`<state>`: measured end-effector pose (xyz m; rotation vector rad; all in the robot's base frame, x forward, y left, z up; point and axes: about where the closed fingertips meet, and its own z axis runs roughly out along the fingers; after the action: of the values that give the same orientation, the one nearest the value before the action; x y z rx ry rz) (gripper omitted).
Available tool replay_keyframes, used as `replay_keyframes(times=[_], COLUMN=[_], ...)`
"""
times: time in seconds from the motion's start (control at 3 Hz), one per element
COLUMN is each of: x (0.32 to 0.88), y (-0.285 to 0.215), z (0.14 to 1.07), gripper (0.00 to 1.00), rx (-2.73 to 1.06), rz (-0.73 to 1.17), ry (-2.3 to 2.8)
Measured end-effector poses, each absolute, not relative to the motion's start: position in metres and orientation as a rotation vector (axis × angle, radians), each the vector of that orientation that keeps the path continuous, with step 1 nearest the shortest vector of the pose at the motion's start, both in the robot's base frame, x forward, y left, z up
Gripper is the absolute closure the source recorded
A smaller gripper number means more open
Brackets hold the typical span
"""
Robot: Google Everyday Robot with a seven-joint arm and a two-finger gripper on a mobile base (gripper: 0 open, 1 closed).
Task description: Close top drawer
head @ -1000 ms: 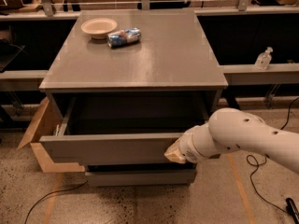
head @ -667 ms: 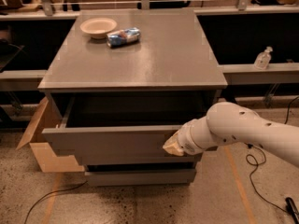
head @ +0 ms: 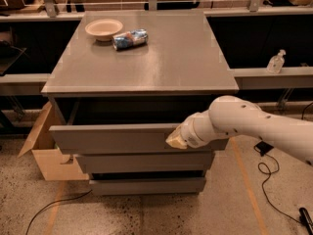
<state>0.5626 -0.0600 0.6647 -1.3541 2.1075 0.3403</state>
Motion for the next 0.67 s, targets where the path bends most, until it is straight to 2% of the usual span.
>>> replay_keyframes(times=[0.67], x=[0.5851], y=[-0.0484], z=[0.6788], gripper=[1.0], rx=[-1.386], rz=[0.303], ry=[2.047])
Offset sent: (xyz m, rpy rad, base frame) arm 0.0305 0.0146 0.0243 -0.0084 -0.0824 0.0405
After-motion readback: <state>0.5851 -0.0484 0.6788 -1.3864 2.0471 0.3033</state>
